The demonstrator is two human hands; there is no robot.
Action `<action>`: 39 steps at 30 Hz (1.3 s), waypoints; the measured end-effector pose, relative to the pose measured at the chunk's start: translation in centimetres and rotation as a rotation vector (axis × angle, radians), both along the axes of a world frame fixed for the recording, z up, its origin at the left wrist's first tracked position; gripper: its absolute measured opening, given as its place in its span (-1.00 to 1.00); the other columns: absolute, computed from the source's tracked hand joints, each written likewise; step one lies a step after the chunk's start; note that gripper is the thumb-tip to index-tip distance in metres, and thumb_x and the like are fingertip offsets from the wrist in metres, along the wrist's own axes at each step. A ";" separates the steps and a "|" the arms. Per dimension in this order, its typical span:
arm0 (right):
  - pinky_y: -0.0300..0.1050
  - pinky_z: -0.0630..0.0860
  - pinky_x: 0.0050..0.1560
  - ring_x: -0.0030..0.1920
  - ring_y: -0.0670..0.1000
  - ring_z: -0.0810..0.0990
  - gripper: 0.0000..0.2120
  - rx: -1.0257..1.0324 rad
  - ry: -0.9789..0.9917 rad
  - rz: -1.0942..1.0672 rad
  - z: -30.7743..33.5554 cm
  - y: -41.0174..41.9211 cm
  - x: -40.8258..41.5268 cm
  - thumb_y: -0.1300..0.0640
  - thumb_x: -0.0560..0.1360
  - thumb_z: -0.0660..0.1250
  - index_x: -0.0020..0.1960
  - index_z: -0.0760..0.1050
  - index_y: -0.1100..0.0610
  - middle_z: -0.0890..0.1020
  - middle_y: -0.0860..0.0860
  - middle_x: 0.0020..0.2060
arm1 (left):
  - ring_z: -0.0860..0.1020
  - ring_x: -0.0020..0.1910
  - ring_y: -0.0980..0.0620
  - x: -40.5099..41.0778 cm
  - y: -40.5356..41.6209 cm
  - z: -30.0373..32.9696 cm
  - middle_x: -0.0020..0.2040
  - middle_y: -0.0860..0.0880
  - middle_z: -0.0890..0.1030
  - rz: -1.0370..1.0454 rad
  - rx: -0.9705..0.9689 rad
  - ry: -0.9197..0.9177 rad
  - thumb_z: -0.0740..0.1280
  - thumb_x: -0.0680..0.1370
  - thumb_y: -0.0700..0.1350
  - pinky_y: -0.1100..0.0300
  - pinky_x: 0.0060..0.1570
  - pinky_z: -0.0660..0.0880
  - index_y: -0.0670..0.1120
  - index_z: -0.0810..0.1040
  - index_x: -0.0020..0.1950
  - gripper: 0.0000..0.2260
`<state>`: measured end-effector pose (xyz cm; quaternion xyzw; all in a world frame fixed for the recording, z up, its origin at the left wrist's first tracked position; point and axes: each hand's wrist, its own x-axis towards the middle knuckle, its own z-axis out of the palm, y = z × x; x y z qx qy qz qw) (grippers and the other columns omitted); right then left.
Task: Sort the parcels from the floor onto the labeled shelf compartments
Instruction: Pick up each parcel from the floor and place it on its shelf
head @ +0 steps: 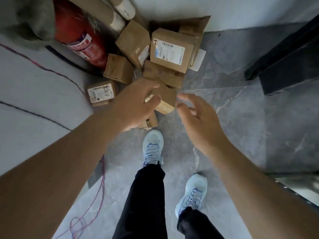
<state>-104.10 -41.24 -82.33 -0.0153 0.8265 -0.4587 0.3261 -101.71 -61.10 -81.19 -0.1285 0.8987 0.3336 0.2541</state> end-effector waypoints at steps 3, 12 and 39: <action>-0.26 0.47 0.15 0.24 -0.11 0.57 -0.52 0.044 -0.039 -0.003 -8.0 -0.8 -2.1 -0.22 0.57 0.21 0.41 0.53 -0.08 0.57 -0.10 0.28 | 0.46 0.40 0.06 -1.4 -0.9 -7.1 0.50 -0.01 0.45 0.064 0.016 -0.058 0.27 0.70 0.01 0.23 0.23 0.35 0.00 0.40 0.56 -0.59; -0.19 0.45 0.04 0.14 -0.09 0.60 -0.64 0.161 -0.259 -0.168 -26.6 -3.7 -4.2 -0.05 0.64 0.27 0.40 0.50 0.04 0.63 -0.10 0.13 | 0.58 -0.22 0.04 -3.5 -2.4 -23.6 -0.11 -0.05 0.62 0.176 0.038 -0.134 0.21 0.70 0.06 0.07 -0.30 0.47 -0.02 0.57 0.19 -0.77; 0.09 0.56 0.30 0.22 0.06 0.64 -0.45 -0.053 -0.469 -0.599 -6.7 2.8 -0.2 -0.24 0.39 0.24 0.26 0.58 0.01 0.66 0.03 0.19 | 0.54 -0.29 0.16 1.2 6.0 -5.2 -0.18 -0.01 0.53 0.858 0.243 0.012 0.22 0.69 -0.02 0.18 -0.29 0.45 -0.14 0.49 0.07 -0.81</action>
